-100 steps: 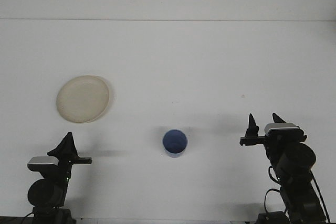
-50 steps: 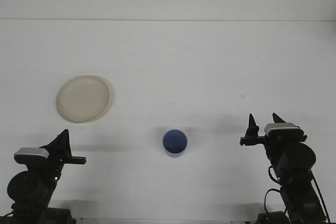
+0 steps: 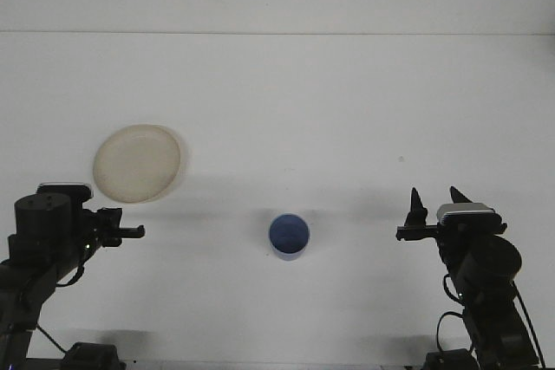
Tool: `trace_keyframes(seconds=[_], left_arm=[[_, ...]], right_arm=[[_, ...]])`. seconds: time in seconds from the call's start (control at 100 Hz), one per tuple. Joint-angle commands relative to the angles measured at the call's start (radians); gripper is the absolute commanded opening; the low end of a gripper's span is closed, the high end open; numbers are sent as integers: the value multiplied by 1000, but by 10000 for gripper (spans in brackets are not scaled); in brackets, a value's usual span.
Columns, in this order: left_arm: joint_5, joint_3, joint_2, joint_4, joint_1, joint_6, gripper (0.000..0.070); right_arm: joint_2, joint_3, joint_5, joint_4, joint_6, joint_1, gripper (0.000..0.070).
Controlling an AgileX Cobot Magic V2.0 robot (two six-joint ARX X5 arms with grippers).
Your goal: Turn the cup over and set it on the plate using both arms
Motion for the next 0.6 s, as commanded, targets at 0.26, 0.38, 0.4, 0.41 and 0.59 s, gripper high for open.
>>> trace_keyframes(seconds=[0.26,0.38,0.4,0.41,0.59], left_arm=[[6,24,30,23,-2,-4,13],[5,24,24,13,-2,-4,30],[5,24,23,11,-2,-4,54],[5,24,23,11,-2,-4,70],[5,24,23,3,-2,-4,478]], right_arm=[[6,-1,3,10,-11,2,478],[6,-1,3,10,-11,2,478],[6,-1,3,10,-11,2,477],[6,-1,3,10,-11,2,478],[6,-1,3,10,-11,2,478]])
